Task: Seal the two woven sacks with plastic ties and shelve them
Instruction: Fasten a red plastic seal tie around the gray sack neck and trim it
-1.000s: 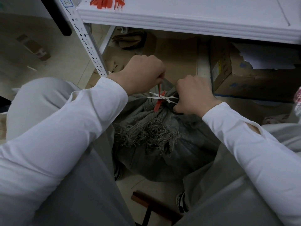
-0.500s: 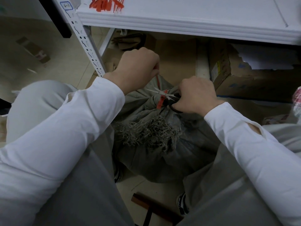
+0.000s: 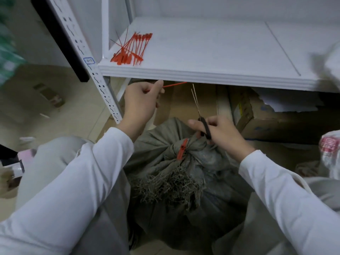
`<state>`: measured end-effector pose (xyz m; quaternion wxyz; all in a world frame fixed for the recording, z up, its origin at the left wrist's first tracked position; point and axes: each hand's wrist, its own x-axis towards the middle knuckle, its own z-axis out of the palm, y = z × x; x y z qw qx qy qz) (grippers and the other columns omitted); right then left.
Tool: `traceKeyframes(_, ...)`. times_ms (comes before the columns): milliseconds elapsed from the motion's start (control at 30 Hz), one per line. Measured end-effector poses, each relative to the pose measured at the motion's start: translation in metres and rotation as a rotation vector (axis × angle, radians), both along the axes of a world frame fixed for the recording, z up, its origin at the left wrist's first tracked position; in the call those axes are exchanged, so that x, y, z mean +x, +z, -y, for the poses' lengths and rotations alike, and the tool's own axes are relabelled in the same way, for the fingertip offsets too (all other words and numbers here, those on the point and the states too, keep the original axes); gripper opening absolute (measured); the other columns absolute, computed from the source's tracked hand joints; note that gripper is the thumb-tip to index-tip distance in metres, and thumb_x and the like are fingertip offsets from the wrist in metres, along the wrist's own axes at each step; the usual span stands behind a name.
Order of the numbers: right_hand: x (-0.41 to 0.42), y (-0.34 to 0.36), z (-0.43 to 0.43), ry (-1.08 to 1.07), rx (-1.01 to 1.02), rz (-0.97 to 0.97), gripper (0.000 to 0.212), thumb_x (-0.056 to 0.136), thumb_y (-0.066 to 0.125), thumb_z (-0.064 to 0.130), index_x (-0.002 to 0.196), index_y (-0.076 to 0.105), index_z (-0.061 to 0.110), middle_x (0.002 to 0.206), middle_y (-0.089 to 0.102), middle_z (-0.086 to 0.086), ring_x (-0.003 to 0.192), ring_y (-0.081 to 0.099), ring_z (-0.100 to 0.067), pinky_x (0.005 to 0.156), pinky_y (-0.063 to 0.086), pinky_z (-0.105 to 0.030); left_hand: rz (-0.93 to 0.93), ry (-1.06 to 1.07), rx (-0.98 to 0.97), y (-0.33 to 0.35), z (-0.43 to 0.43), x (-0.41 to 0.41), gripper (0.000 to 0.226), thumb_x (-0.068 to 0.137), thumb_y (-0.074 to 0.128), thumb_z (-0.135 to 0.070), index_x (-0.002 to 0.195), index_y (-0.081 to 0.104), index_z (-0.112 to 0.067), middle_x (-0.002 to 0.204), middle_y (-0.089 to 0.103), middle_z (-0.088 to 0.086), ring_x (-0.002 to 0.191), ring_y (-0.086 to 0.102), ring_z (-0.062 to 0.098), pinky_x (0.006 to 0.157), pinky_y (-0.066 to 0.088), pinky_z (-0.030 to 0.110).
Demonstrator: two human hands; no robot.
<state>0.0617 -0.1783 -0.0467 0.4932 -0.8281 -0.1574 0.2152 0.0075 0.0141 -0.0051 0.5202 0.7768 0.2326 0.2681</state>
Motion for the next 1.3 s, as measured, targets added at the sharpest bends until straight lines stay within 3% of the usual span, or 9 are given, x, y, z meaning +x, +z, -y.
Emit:
traceKeyframes(100, -0.006, 0.006, -0.002, -0.028, 0.154, -0.082, 0.052, 0.073, 0.075, 0.051, 0.077, 0.073, -0.001, 0.064, 0.070, -0.005, 0.049, 0.055, -0.005, 0.050, 0.042, -0.018, -0.012, 0.005, -0.139, -0.001, 0.000, 0.002, 0.040, 0.096, 0.058, -0.032, 0.059, 0.061, -0.018, 0.046, 0.048, -0.009, 0.043, 0.048, 0.010, 0.048, 0.038, 0.022)
traceKeyframes(267, -0.010, 0.007, -0.001, -0.108, 0.276, -0.131, 0.048, 0.063, 0.080, 0.048, 0.063, 0.071, 0.001, 0.064, 0.068, -0.014, 0.059, 0.060, -0.019, 0.062, 0.049, -0.029, -0.083, -0.048, -0.246, -0.002, 0.004, 0.000, 0.039, 0.100, 0.049, -0.032, 0.065, 0.055, -0.016, 0.055, 0.047, -0.002, 0.046, 0.047, 0.009, 0.050, 0.038, 0.023)
traceKeyframes(467, -0.004, 0.027, -0.021, -0.181, 0.335, -0.152, 0.028, 0.077, 0.078, 0.031, 0.069, 0.074, 0.005, 0.066, 0.070, -0.012, 0.046, 0.055, -0.012, 0.045, 0.041, -0.019, -0.026, -0.110, -0.427, 0.001, 0.005, 0.007, 0.036, 0.102, 0.044, -0.022, 0.070, 0.057, -0.014, 0.050, 0.042, -0.004, 0.044, 0.038, 0.010, 0.047, 0.030, 0.023)
traceKeyframes(900, 0.106, 0.067, -0.129, -0.420, 0.096, -0.044, 0.036, 0.065, 0.088, 0.032, 0.077, 0.069, 0.005, 0.063, 0.071, -0.008, 0.033, 0.053, -0.007, 0.036, 0.038, -0.015, -0.010, -0.021, -0.664, 0.047, -0.050, 0.069, 0.016, 0.102, 0.045, -0.020, 0.109, 0.056, -0.011, 0.073, 0.048, 0.000, 0.057, 0.042, 0.010, 0.052, 0.039, 0.021)
traceKeyframes(1000, 0.131, 0.071, -0.154, -0.427, 0.040, -0.033, 0.035, 0.062, 0.090, 0.028, 0.078, 0.068, 0.006, 0.058, 0.069, -0.007, 0.039, 0.059, -0.012, 0.046, 0.050, -0.021, -0.065, -0.021, -0.729, 0.042, -0.064, 0.089, 0.014, 0.101, 0.047, -0.015, 0.110, 0.057, -0.010, 0.076, 0.050, 0.001, 0.057, 0.042, 0.010, 0.047, 0.038, 0.019)
traceKeyframes(1067, 0.143, 0.071, -0.170, -0.452, 0.033, -0.032, 0.031, 0.062, 0.089, 0.020, 0.077, 0.066, 0.006, 0.065, 0.071, -0.007, 0.045, 0.064, -0.016, 0.052, 0.057, -0.025, -0.099, -0.014, -0.766, 0.037, -0.072, 0.101, 0.012, 0.100, 0.049, -0.014, 0.106, 0.058, -0.009, 0.078, 0.053, 0.002, 0.058, 0.043, 0.010, 0.043, 0.038, 0.018)
traceKeyframes(1133, 0.154, 0.067, -0.184, -0.493, 0.055, -0.023, 0.028, 0.067, 0.086, 0.015, 0.073, 0.060, 0.008, 0.075, 0.071, -0.008, 0.046, 0.065, -0.018, 0.045, 0.054, -0.022, -0.104, -0.022, -0.780, 0.035, -0.078, 0.111, 0.014, 0.099, 0.049, -0.013, 0.107, 0.059, -0.007, 0.078, 0.056, 0.001, 0.058, 0.044, 0.011, 0.042, 0.038, 0.018)
traceKeyframes(1200, 0.162, 0.062, -0.194, -0.540, 0.072, -0.012, 0.028, 0.073, 0.082, 0.016, 0.070, 0.054, 0.010, 0.081, 0.070, -0.008, 0.046, 0.065, -0.019, 0.036, 0.046, -0.019, -0.092, -0.028, -0.774, 0.034, -0.085, 0.122, 0.017, 0.100, 0.046, -0.011, 0.112, 0.058, -0.007, 0.079, 0.062, 0.000, 0.060, 0.046, 0.011, 0.048, 0.041, 0.018)
traceKeyframes(1300, 0.173, 0.051, -0.204, -0.595, 0.079, 0.007, 0.026, 0.082, 0.074, 0.019, 0.069, 0.053, 0.010, 0.087, 0.070, -0.009, 0.052, 0.068, -0.024, 0.041, 0.051, -0.023, -0.098, -0.037, -0.731, 0.030, -0.095, 0.135, 0.029, 0.101, 0.040, -0.008, 0.125, 0.055, -0.008, 0.090, 0.069, -0.001, 0.063, 0.049, 0.010, 0.057, 0.043, 0.019)
